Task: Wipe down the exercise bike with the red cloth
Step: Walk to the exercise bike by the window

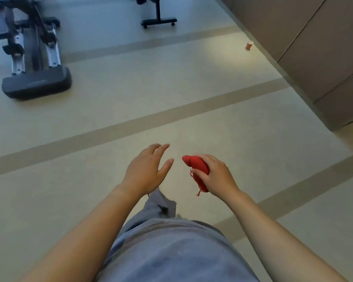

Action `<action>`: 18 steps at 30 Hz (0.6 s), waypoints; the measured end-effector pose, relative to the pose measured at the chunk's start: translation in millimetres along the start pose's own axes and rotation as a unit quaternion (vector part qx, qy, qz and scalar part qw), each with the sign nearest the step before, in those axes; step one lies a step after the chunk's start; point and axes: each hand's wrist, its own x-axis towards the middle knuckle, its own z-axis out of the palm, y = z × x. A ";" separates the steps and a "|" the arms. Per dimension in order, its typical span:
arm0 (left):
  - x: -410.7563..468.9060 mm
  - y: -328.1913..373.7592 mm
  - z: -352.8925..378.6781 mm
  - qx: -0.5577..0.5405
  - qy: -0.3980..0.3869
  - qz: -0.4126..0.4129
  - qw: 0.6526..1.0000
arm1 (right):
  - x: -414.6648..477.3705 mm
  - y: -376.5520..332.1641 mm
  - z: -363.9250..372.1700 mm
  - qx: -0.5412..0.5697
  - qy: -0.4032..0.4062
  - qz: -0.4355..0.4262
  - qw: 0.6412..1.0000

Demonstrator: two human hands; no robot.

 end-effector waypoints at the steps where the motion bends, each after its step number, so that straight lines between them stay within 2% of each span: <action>1: 26.2 -7.9 -11.3 0.005 -0.005 0.005 1.000 | 29.0 -5.8 -5.0 0.003 0.004 0.001 1.000; 9: 196.5 -63.9 -106.4 0.050 -0.024 0.001 0.998 | 217.3 -44.4 -35.4 0.029 0.016 0.005 0.999; 13: 269.8 -88.8 -135.1 0.045 -0.054 -0.007 0.998 | 304.3 -57.1 -41.0 0.043 0.020 0.007 0.999; 18: 394.0 -117.0 -163.6 0.056 -0.045 -0.011 0.997 | 434.9 -56.2 -54.1 0.042 0.006 -0.012 0.999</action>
